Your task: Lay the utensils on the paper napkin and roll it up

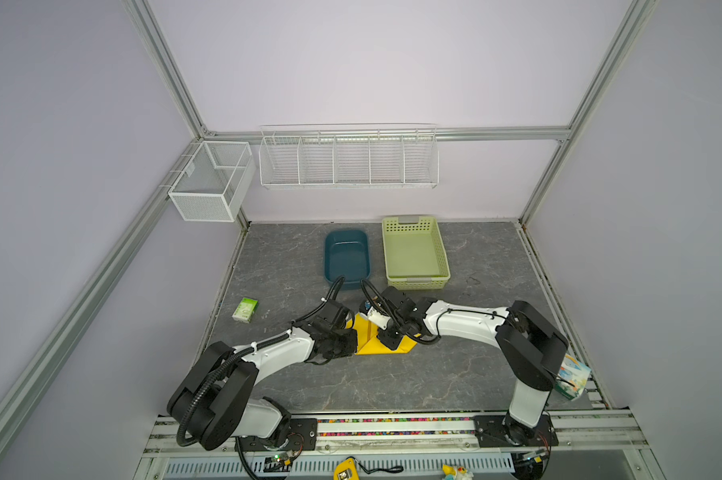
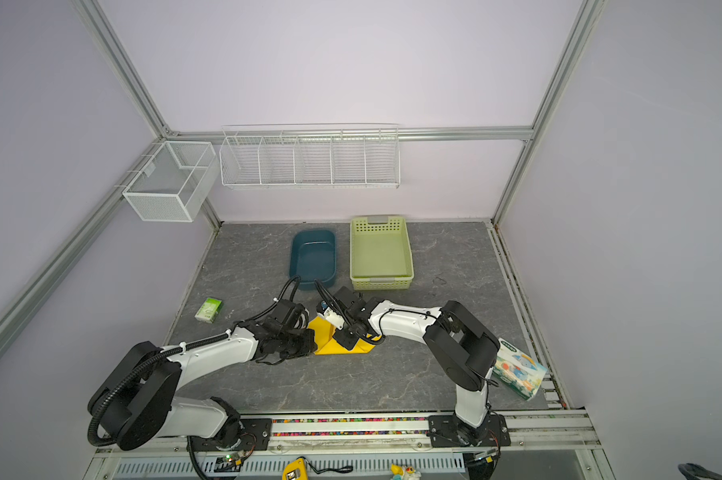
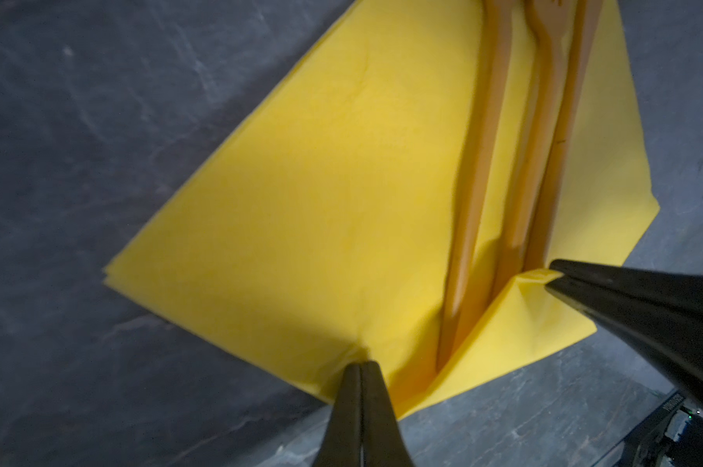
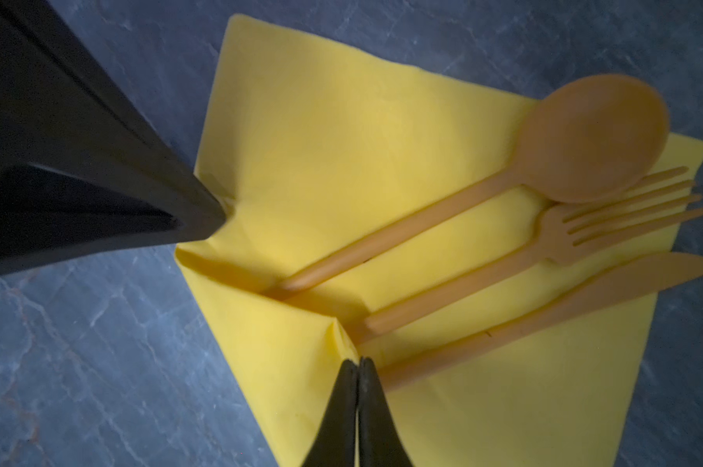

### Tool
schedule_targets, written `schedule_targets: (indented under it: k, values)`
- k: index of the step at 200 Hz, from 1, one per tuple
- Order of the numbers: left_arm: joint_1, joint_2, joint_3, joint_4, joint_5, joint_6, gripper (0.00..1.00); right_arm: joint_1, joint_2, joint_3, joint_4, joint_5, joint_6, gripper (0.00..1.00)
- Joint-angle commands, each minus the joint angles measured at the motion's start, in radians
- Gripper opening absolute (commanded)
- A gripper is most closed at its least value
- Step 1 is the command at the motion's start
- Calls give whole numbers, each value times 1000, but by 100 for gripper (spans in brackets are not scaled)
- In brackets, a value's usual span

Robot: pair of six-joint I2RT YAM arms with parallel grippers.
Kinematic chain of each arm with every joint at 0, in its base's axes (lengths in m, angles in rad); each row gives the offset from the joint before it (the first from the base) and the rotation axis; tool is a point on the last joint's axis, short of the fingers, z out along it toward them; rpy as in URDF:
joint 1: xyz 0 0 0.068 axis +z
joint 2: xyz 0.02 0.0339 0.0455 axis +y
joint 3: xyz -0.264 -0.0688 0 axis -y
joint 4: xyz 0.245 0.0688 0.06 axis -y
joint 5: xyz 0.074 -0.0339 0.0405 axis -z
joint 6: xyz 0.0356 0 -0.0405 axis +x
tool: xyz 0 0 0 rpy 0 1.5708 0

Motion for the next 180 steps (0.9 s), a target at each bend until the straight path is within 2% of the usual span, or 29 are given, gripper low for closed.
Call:
schedule_targets:
  k: [1,110,180]
  values:
    - [-4,17,-17,-36,-9,16,0,-12,-42,-19,18,-10,18,7]
    - [-4,5,-13,-48,-6,36,0,-35,-17,3,18,-44,13,7]
    - [-4,-114,70,-122,23,42,0,-37,-4,15,10,-49,19,7]
